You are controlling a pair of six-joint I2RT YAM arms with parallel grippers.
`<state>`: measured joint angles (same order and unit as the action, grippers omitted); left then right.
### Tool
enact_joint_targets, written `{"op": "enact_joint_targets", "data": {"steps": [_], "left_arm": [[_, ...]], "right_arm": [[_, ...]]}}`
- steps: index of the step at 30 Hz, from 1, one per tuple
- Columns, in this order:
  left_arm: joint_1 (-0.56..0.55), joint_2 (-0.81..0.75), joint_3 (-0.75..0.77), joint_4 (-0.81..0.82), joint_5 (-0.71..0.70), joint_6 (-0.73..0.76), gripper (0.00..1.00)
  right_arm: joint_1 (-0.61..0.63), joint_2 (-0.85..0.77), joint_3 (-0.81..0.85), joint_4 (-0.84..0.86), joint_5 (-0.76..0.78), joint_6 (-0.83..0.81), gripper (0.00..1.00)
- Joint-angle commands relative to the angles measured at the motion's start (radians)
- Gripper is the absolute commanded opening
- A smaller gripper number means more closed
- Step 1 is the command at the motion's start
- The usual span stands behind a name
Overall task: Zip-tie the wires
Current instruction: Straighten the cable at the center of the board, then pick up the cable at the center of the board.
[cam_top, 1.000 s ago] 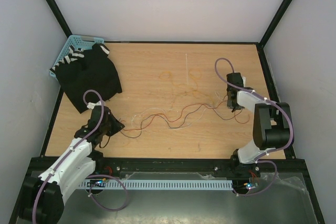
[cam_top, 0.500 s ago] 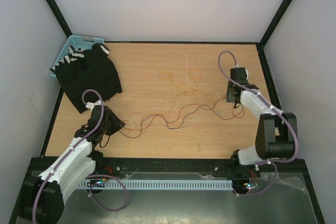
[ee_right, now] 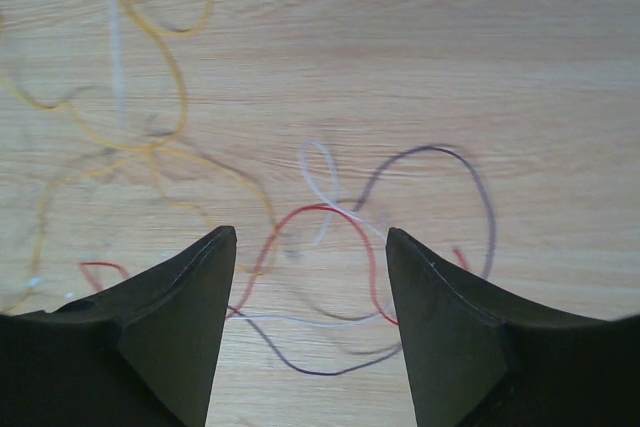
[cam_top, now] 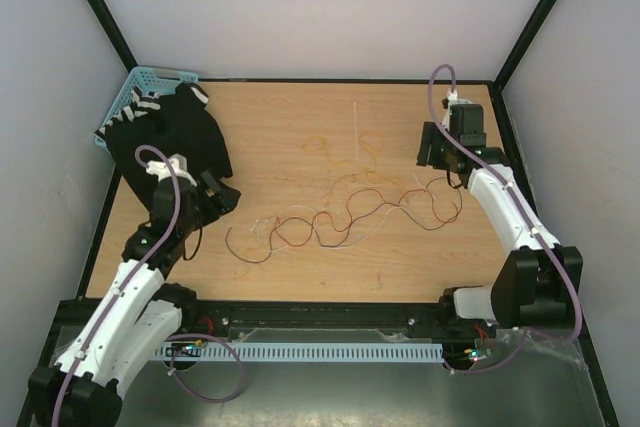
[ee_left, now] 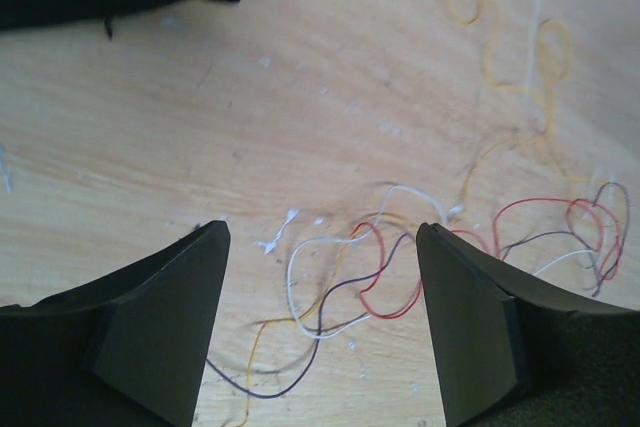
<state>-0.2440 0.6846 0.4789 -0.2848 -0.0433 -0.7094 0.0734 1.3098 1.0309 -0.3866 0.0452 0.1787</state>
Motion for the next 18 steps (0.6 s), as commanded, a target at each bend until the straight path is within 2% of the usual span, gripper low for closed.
{"op": "enact_joint_targets", "data": {"steps": [1,9,18], "left_arm": [[-0.001,-0.031,0.099,-0.023,-0.017,0.095,0.79],[-0.001,-0.083,0.17,-0.032,0.076,0.21,0.84],[0.0,-0.135,0.204,-0.048,0.138,0.288,0.88]], "right_arm": [[0.065,0.072,0.071,0.016,-0.125,0.006,0.72],[0.168,0.356,0.266,0.065,-0.117,0.002,0.72],[0.204,0.688,0.532,0.066,-0.16,-0.03,0.62]]}}
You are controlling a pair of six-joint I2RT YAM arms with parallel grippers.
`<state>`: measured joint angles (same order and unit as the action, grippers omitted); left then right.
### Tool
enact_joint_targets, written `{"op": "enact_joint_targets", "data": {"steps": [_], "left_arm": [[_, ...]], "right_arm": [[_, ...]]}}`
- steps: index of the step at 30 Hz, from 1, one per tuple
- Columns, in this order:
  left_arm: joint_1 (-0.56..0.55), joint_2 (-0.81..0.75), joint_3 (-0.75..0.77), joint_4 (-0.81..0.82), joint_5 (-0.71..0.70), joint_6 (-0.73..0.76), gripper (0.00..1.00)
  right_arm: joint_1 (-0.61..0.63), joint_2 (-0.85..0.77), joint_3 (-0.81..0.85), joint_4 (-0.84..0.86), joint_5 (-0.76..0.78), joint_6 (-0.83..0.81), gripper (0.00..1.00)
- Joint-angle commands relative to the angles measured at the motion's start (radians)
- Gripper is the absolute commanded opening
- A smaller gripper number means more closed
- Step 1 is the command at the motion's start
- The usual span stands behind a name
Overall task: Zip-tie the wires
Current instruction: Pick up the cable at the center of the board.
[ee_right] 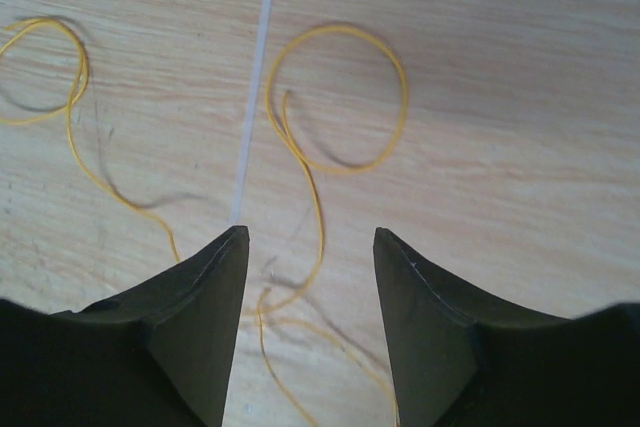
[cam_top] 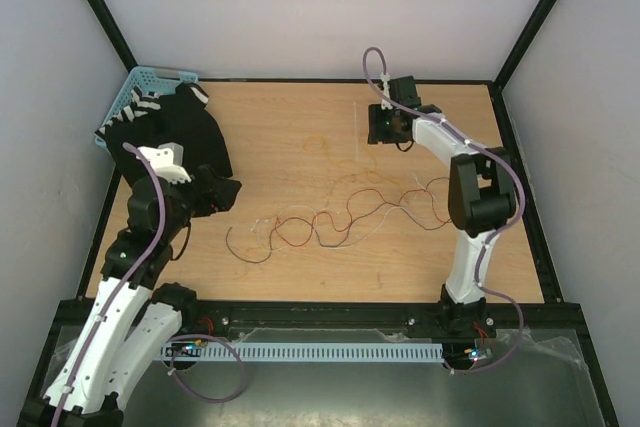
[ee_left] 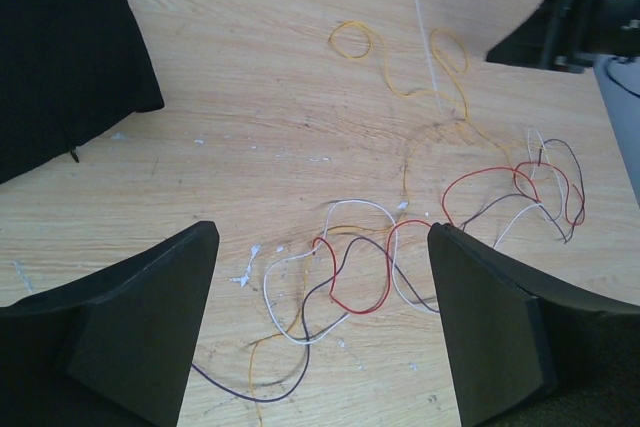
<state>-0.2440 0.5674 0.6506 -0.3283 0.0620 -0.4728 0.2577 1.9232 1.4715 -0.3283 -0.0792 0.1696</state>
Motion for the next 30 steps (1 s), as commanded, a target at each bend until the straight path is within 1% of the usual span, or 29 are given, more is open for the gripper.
{"op": "enact_joint_targets", "data": {"steps": [1,4,11,22,30], "left_arm": [[0.0,-0.017,0.031,-0.005,0.033,0.051,0.88],[0.001,-0.012,0.026,-0.006,0.039,0.049,0.89],[0.002,0.015,0.02,-0.002,0.048,0.045,0.9],[0.002,0.038,0.01,0.005,0.064,0.044,0.91],[0.007,0.038,-0.002,0.008,0.069,0.037,0.91]], "right_arm": [[0.023,0.1,0.11,0.008,-0.04,-0.022,0.61],[0.032,0.154,0.159,0.007,-0.047,-0.022,0.6],[0.038,0.22,0.199,0.009,-0.034,-0.032,0.54],[0.04,0.277,0.235,0.009,0.009,-0.038,0.44],[0.04,0.296,0.236,0.008,0.031,-0.05,0.42]]}}
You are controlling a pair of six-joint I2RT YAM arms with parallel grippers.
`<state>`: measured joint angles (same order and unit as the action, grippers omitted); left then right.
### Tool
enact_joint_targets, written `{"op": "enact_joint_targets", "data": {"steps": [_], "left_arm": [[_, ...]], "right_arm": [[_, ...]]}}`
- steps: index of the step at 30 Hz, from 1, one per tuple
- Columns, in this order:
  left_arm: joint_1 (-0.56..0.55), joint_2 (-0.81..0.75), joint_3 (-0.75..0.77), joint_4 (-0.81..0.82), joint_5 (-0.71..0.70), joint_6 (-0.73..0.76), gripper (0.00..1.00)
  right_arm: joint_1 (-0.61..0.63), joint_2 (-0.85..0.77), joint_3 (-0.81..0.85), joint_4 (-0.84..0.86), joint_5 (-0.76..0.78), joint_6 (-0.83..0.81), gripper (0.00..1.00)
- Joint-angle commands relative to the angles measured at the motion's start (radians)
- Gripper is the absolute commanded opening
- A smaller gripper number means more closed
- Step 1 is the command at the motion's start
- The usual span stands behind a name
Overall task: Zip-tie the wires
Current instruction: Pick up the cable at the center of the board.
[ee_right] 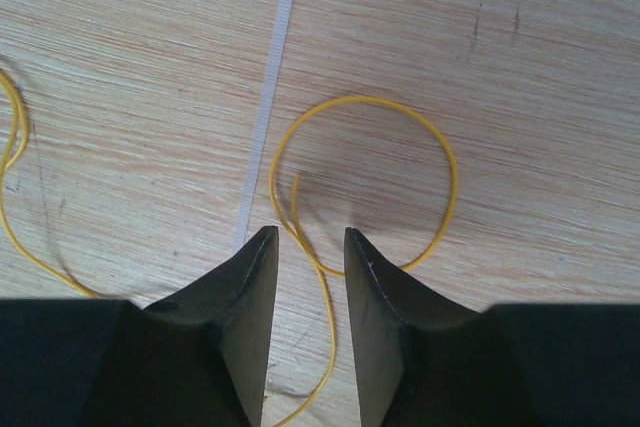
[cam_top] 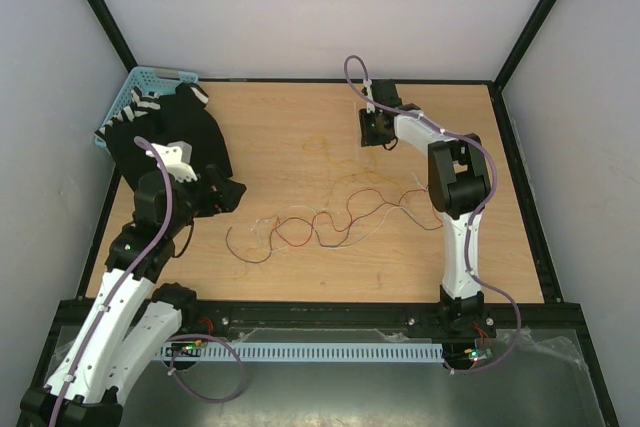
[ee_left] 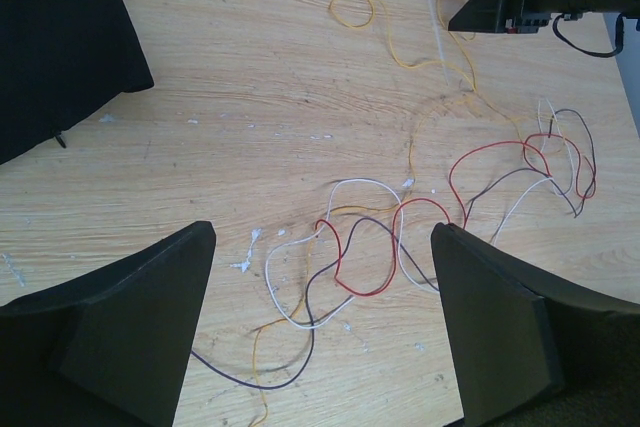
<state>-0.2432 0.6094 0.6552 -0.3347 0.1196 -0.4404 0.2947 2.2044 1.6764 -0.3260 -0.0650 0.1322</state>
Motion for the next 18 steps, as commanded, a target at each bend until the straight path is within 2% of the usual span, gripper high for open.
{"op": "enact_joint_targets", "data": {"steps": [1,11,18], "left_arm": [[0.006,-0.003,-0.006,0.014,0.012,0.004,0.91],[0.011,-0.007,-0.009,0.012,0.017,0.004,0.92],[0.014,-0.009,-0.007,0.011,0.023,0.003,0.92]], "right_arm": [[0.003,0.018,0.031,0.007,0.02,-0.013,0.41],[0.004,0.039,0.034,0.007,0.02,-0.016,0.3],[0.003,-0.005,0.022,0.005,0.018,-0.017,0.1]]}}
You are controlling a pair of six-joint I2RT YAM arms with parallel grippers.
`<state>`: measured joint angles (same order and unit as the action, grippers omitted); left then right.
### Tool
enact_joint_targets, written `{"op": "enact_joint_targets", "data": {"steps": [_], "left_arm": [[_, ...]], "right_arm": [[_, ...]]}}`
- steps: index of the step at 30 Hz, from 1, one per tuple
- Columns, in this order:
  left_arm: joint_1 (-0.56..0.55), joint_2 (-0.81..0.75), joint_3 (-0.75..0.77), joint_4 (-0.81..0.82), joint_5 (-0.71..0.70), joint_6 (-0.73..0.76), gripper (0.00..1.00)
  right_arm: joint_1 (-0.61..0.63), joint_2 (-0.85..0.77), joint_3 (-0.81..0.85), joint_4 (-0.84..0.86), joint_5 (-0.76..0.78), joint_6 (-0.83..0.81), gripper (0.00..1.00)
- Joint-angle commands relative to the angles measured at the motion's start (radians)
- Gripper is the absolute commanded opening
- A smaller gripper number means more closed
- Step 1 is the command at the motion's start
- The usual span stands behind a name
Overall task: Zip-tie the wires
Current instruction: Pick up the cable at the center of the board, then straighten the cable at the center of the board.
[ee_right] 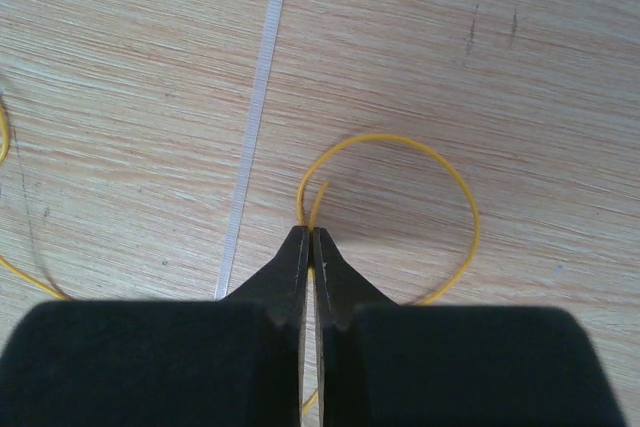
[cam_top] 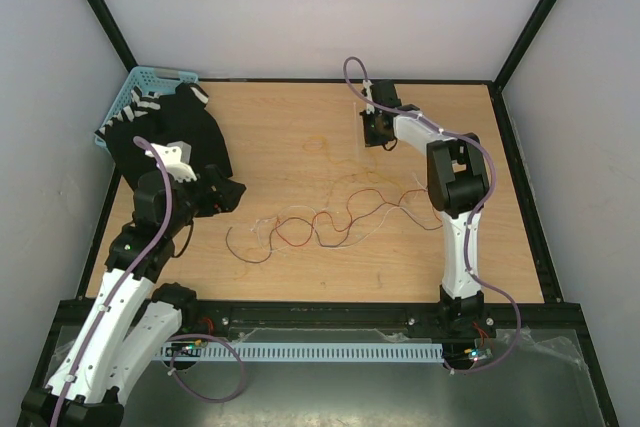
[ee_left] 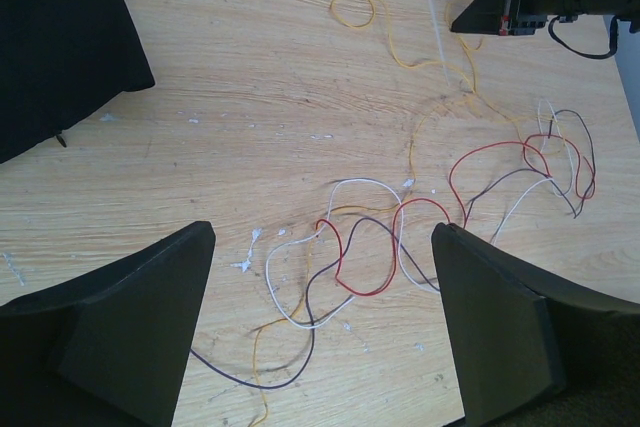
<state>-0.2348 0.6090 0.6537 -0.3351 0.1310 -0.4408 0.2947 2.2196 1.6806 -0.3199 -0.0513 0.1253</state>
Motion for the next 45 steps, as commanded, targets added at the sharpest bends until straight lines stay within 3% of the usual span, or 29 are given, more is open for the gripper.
{"op": "enact_joint_targets", "data": {"steps": [1,7,12,19,22,29,37,45], "left_arm": [[0.008,-0.01,-0.002,0.011,0.013,0.004,0.92],[0.016,0.01,0.07,0.019,0.059,0.039,0.95],[0.019,0.068,0.152,0.069,0.188,0.062,0.96],[0.012,0.221,0.254,0.295,0.463,0.003,0.96],[-0.023,0.3,0.308,0.378,0.506,-0.018,0.95],[-0.201,0.46,0.364,0.55,0.443,-0.053,0.93],[-0.435,0.611,0.332,0.84,0.213,0.08,0.94],[-0.526,0.767,0.397,0.954,0.166,0.138,0.84]], "right_arm": [[0.003,-0.04,0.013,-0.001,0.008,-0.01,0.09],[0.003,-0.18,0.0,-0.052,0.064,-0.013,0.08],[0.003,-0.292,0.007,-0.126,0.057,-0.016,0.05],[0.003,-0.479,0.046,-0.149,-0.236,0.035,0.03],[0.004,-0.544,0.055,-0.136,-0.378,0.082,0.03],[0.011,-0.706,-0.077,-0.007,-0.571,0.192,0.03],[0.017,-0.932,-0.38,0.257,-0.514,0.515,0.02],[0.017,-1.05,-0.476,0.343,-0.485,0.652,0.02]]}}
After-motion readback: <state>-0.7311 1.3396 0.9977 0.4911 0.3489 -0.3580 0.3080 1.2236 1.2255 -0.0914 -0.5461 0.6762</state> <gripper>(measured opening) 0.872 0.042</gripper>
